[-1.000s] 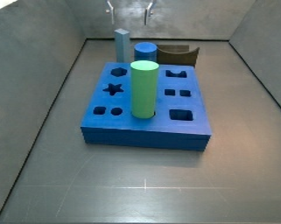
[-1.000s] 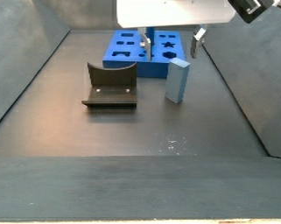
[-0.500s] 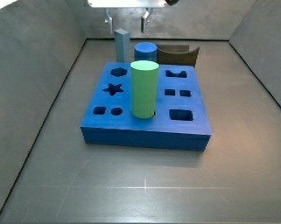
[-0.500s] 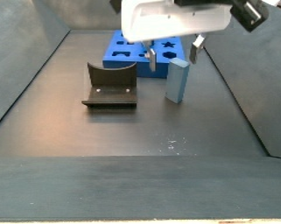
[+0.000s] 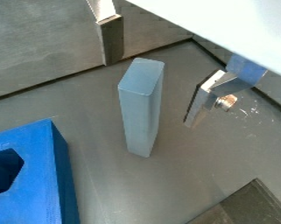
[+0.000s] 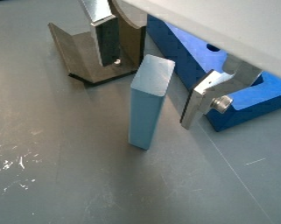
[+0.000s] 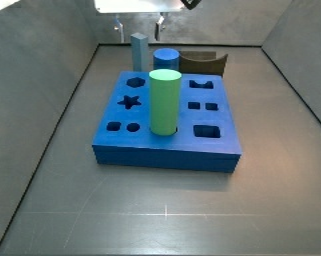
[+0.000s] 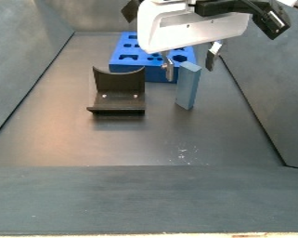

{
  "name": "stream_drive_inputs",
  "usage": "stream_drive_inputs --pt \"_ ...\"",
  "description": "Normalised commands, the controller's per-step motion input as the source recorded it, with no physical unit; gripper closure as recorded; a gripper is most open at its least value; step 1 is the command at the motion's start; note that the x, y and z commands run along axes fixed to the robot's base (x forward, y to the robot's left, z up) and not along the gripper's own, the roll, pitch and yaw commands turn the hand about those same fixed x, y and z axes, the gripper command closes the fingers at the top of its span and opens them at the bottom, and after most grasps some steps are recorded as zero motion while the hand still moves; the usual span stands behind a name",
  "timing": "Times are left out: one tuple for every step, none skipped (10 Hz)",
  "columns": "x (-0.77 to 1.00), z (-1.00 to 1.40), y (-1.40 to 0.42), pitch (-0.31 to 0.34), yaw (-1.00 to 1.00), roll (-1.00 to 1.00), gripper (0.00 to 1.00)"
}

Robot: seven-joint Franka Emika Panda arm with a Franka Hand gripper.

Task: Pick up the rectangle object. Move to above the board. Insert the rectangle object.
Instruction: Pick up the rectangle object.

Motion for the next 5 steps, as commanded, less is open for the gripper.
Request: stream_drive_inputs --pt "-0.20 -0.33 0.00 0.000 0.67 -0.41 0.00" --pt "0.00 -0.31 0.00 0.074 1.00 -0.17 0.00" --pt "-0.05 -0.35 0.00 0.000 1.00 -0.16 0.00" --pt "-0.07 0.00 0.00 -0.009 0.05 0.00 0.00" --pt "0.00 0.00 0.00 0.000 0.00 -0.01 0.00"
